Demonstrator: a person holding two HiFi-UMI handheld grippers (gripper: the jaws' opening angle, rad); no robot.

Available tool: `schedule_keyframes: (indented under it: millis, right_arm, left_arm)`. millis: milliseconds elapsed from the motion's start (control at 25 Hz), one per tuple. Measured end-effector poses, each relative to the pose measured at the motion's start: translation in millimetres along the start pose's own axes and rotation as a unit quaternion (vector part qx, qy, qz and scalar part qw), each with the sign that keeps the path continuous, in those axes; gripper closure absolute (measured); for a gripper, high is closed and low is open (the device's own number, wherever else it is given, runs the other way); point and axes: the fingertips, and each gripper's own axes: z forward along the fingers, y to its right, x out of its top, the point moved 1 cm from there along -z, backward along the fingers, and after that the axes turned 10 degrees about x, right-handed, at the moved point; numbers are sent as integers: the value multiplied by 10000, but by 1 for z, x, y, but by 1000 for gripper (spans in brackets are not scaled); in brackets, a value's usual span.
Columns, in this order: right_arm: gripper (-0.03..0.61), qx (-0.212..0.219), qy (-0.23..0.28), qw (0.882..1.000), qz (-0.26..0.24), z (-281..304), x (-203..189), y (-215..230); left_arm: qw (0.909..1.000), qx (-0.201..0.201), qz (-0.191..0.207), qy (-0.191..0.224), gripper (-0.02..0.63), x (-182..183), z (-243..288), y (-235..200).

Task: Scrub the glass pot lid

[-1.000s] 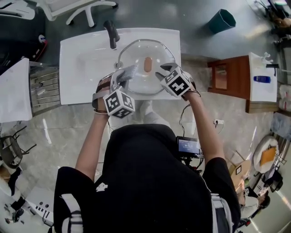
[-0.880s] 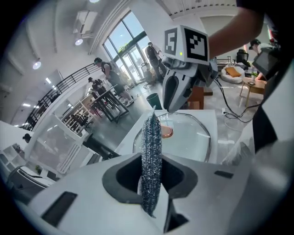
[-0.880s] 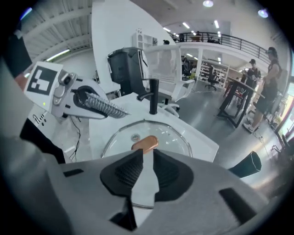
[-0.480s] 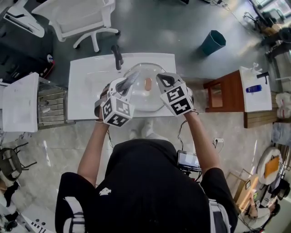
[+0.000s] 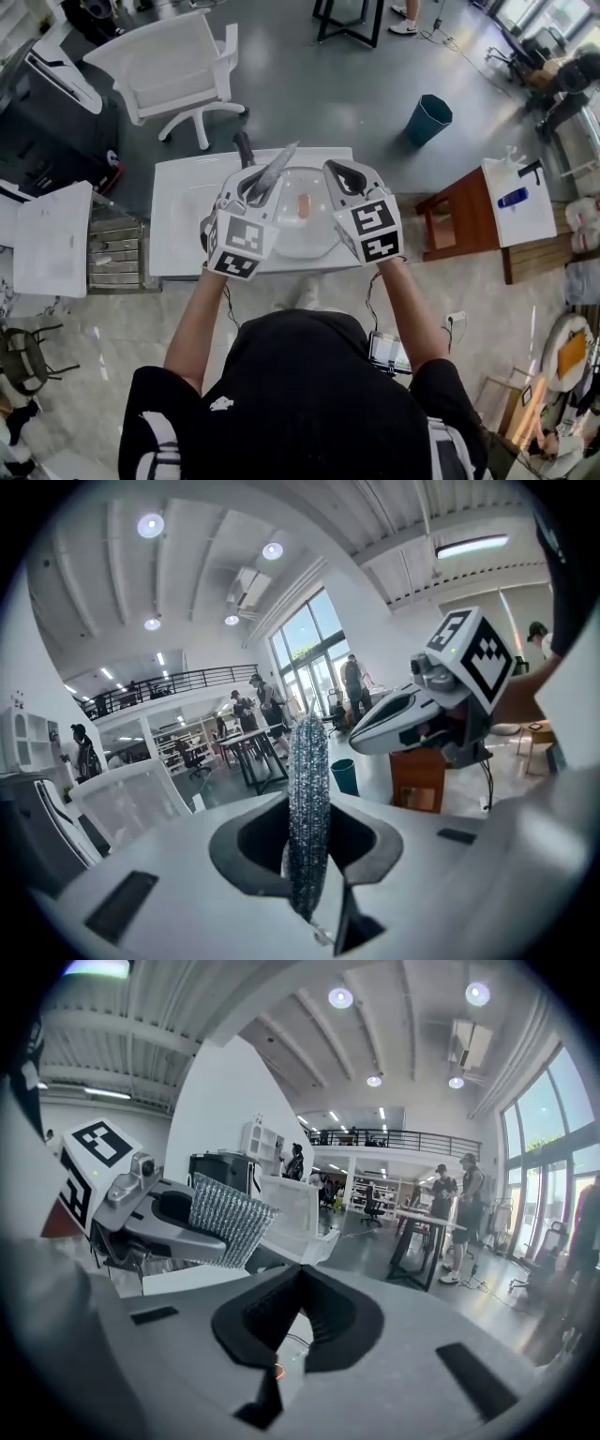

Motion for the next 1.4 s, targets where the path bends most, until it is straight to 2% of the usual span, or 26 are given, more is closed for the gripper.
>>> schedule_keyframes:
  millis: [200, 320, 640, 1080, 1400]
  right_arm:
    - [581, -199, 549, 9983, 25, -24, 42, 1]
    - [581, -290, 817, 9962, 31, -34, 60, 2]
    - [581, -418, 1282, 9908, -81, -54, 97, -2]
    - [581, -501, 1313, 9900, -118, -55, 96, 2]
    - [581, -470, 1153, 9922, -58, -51, 88, 5]
  left_arm:
    - [9971, 247, -377, 619, 535, 48, -16, -17]
    - [9938, 352, -469, 941, 536, 71, -23, -23]
    - [9854, 476, -902, 1365, 537, 100, -39, -34]
    - [9849, 512, -948, 1356, 537, 100, -38, -33]
    - [9847, 506, -974, 1352, 537, 100, -37, -33]
